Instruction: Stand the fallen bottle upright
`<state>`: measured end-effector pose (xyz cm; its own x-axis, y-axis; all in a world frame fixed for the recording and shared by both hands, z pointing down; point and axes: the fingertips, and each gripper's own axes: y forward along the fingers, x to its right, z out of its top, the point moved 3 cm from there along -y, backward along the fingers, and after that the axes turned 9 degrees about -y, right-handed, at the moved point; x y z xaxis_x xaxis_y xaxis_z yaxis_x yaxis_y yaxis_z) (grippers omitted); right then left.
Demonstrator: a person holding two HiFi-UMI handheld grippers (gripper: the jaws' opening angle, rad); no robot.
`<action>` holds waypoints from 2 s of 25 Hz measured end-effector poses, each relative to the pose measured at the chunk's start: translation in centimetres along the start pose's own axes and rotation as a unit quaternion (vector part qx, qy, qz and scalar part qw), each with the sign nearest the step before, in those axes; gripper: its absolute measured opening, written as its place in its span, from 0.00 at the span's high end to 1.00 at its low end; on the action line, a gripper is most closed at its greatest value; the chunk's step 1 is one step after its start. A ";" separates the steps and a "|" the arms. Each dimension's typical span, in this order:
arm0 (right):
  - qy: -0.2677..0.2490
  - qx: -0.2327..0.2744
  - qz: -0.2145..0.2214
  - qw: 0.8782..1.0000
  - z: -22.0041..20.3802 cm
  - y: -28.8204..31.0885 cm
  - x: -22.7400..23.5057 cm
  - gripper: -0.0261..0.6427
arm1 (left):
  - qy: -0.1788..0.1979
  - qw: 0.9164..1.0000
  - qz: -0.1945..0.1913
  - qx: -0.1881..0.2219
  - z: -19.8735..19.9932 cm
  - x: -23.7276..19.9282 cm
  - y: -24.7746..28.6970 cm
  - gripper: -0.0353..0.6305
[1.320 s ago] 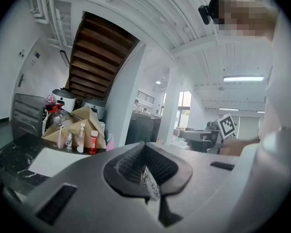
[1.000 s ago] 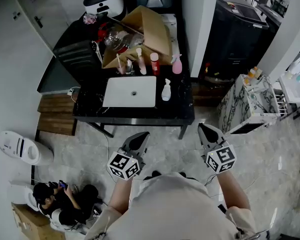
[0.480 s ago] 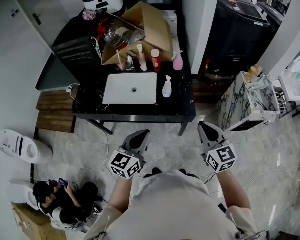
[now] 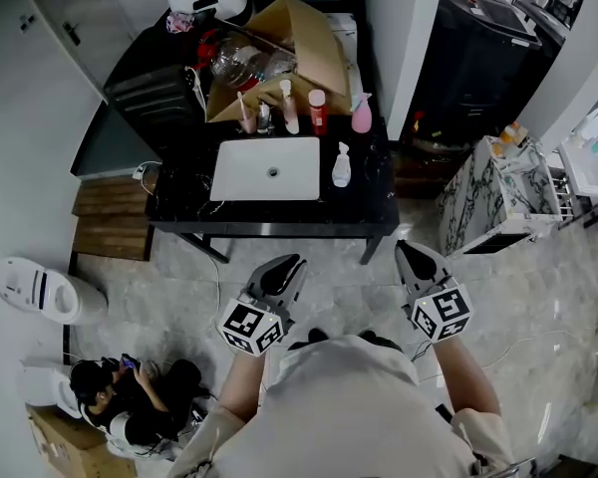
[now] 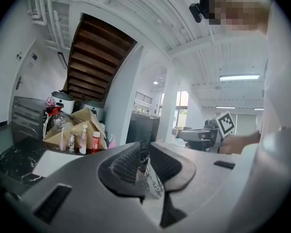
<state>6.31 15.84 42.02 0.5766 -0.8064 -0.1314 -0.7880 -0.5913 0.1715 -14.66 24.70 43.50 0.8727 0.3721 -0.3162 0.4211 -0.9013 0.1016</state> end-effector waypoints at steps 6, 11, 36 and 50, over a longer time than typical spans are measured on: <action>-0.001 -0.003 -0.004 1.000 0.3 0.9 -1.3 0.91 | 0.001 1.000 -0.008 -0.013 -0.1 -1.3 -0.9 0.75; 0.001 -0.006 -0.005 1.000 0.3 1.6 -2.3 0.91 | 0.000 1.000 -0.008 -0.018 -0.2 -2.2 -1.7 0.69; 0.009 -0.015 0.023 1.000 -1.3 8.0 5.0 0.91 | -0.016 0.999 0.025 -0.022 0.1 -5.7 5.7 0.68; 0.010 -0.019 0.086 0.996 -2.5 16.2 16.2 0.91 | -0.024 0.996 0.082 -0.015 1.8 -8.5 17.0 0.68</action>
<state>3.44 -6.84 45.12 0.4381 -0.8956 -0.0778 -0.8672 -0.4438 0.2261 -15.36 5.83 46.26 0.9176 0.2095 -0.3378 0.2825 -0.9416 0.1831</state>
